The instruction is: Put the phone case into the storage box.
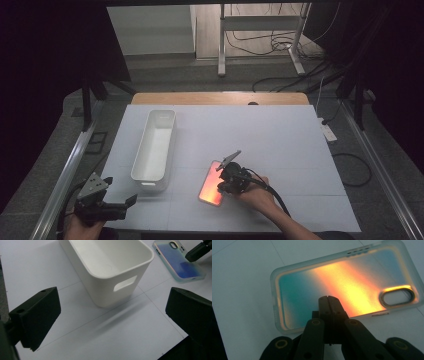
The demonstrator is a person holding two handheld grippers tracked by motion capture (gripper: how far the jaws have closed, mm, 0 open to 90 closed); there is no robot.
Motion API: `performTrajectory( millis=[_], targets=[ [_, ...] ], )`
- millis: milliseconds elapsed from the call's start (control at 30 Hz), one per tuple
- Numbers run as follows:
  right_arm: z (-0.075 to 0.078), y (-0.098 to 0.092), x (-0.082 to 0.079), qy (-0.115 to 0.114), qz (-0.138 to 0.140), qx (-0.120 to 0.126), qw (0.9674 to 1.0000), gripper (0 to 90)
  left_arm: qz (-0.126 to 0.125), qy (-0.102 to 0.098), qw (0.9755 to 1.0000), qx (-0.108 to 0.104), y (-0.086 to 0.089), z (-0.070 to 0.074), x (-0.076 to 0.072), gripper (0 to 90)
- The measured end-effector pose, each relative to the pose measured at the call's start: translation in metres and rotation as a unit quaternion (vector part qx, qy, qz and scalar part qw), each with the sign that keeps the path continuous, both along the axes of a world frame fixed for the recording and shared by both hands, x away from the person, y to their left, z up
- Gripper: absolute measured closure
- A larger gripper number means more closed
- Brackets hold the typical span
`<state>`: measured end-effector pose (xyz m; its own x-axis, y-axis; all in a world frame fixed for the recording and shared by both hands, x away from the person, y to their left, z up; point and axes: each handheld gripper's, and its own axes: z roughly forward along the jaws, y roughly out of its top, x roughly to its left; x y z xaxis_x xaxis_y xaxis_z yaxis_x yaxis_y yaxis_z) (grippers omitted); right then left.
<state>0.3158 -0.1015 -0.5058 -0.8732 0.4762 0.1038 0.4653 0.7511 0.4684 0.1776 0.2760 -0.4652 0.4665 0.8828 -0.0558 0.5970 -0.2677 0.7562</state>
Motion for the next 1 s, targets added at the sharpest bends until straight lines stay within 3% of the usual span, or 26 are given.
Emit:
performTrajectory(
  millis=[567, 1000],
  targets=[
    [0.003, -0.025, 0.007, -0.005, -0.027, -0.011, 0.9996, 89.3, 0.0, 0.002, 1.0, 0.001, 0.0, 0.0, 0.0, 0.9],
    [0.004, -0.04, 0.017, -0.023, -0.043, -0.025, 0.9985, 89.4, 0.0, 0.002, 1.0, 0.001, 0.0, 0.0, 0.0, 1.0]
  ],
)
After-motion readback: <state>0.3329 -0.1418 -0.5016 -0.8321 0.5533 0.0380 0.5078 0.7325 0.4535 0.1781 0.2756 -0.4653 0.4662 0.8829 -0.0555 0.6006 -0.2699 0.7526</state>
